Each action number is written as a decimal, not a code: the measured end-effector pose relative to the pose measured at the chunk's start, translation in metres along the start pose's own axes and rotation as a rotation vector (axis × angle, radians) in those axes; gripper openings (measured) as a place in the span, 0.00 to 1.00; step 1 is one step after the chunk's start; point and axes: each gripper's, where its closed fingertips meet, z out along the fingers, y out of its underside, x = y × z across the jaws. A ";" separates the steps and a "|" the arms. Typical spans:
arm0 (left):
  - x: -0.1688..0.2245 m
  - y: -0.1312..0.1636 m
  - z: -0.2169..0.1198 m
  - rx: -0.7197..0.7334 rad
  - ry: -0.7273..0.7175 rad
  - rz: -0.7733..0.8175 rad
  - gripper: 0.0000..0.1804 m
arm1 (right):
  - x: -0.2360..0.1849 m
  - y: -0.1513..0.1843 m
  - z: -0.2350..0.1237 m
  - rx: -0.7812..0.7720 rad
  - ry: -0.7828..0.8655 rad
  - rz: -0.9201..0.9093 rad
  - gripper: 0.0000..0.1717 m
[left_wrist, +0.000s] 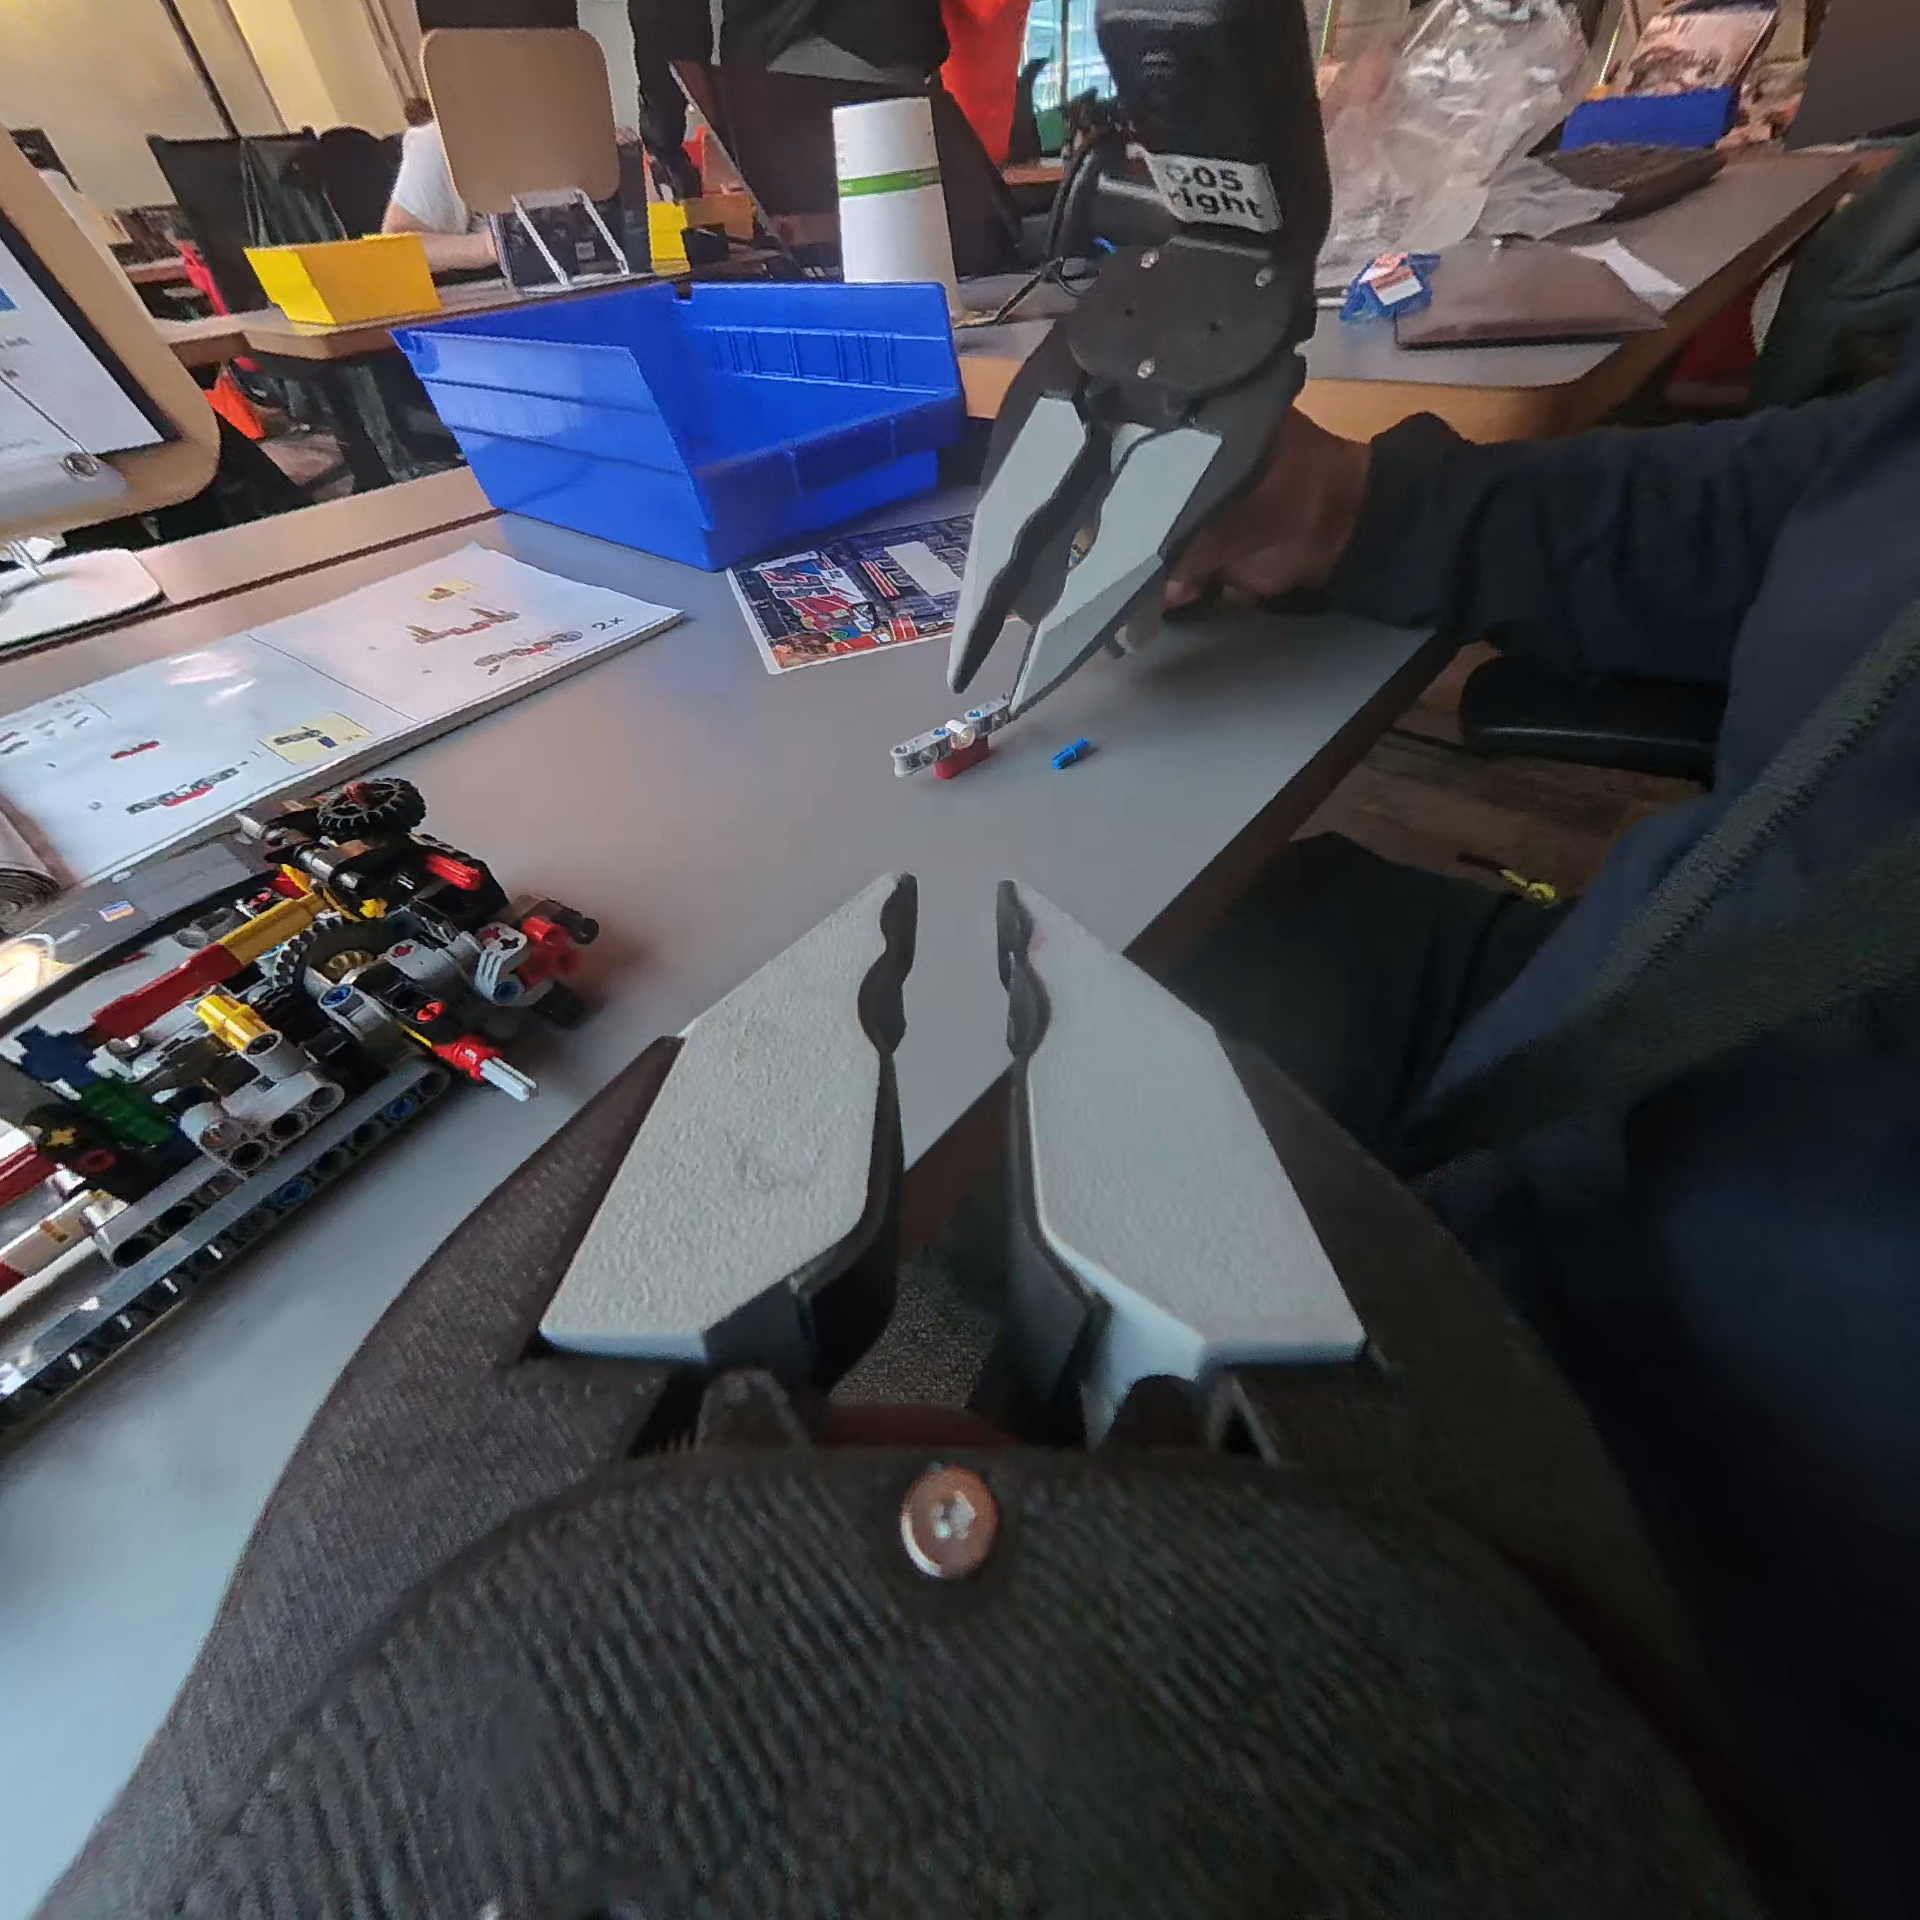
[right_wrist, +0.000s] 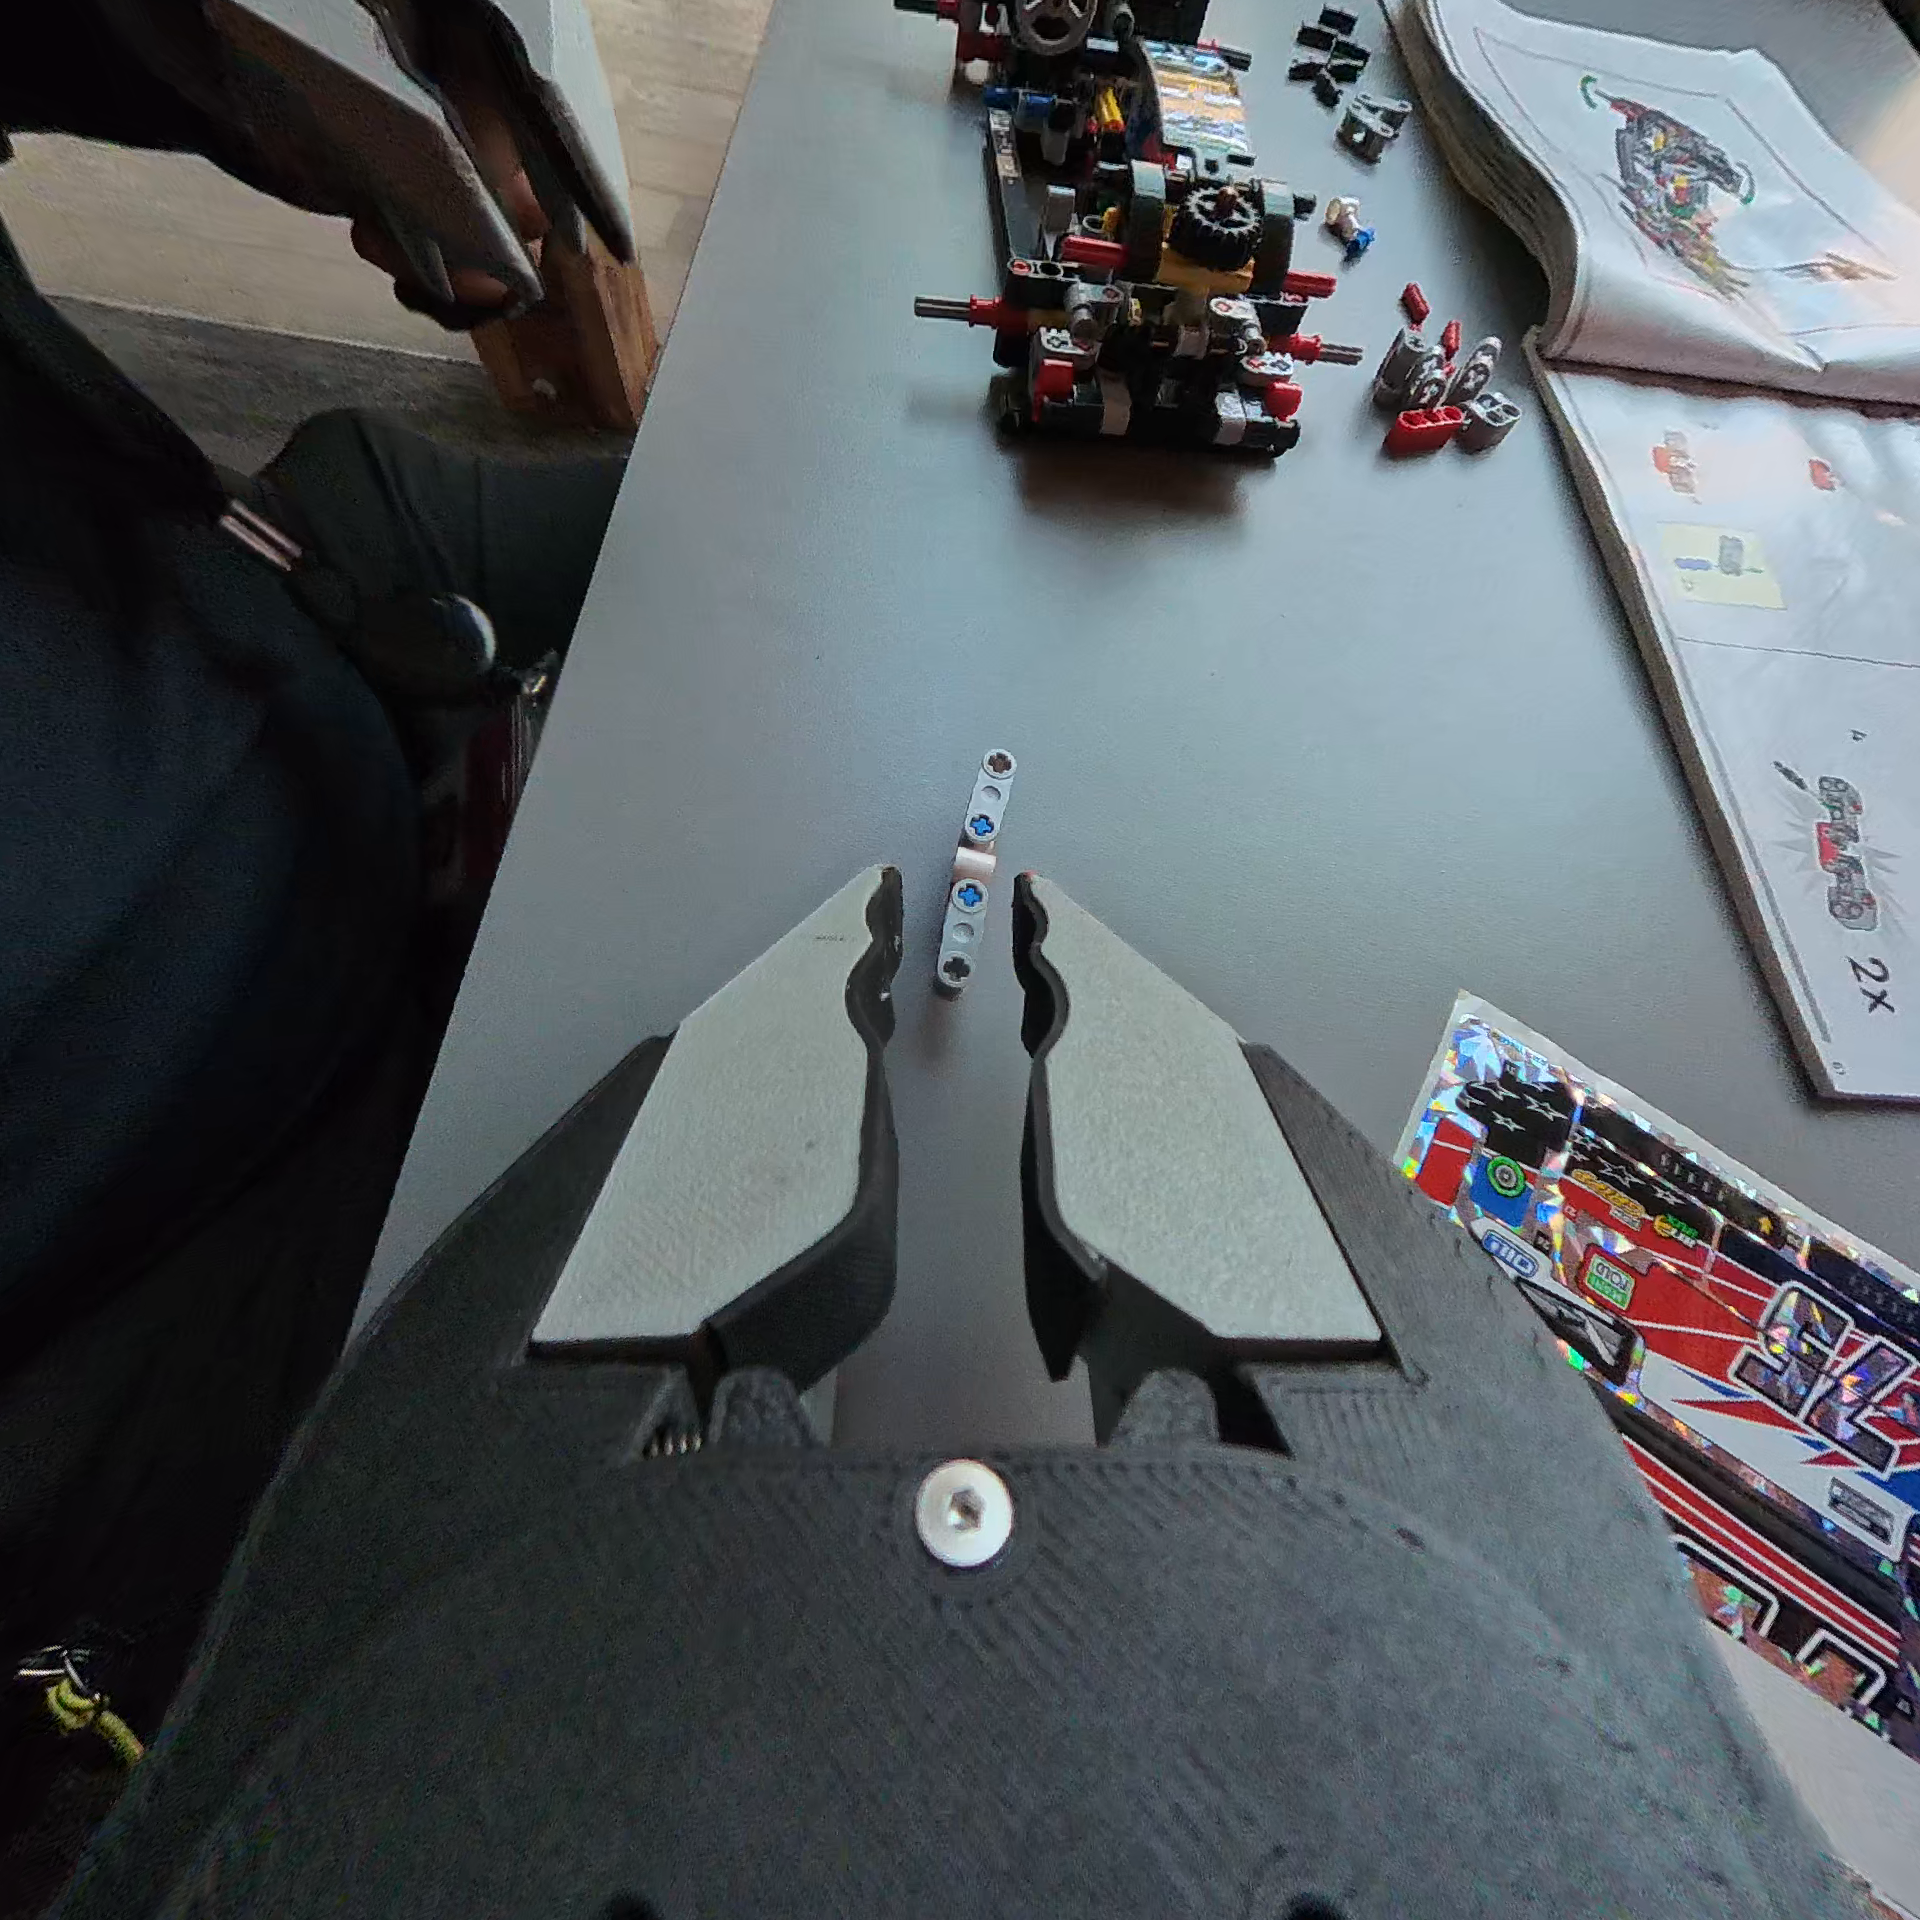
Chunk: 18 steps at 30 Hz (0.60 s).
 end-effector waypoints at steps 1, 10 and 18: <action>0.000 -0.001 0.001 0.005 0.005 -0.015 0.07 | 0.000 0.001 0.001 -0.008 0.003 -0.004 0.11; 0.000 -0.001 0.003 -0.010 -0.037 0.012 0.07 | 0.003 0.005 0.003 -0.042 0.039 -0.017 0.09; 0.001 -0.015 0.017 -0.024 -0.105 0.091 0.11 | 0.012 0.007 0.004 -0.062 0.147 -0.045 0.03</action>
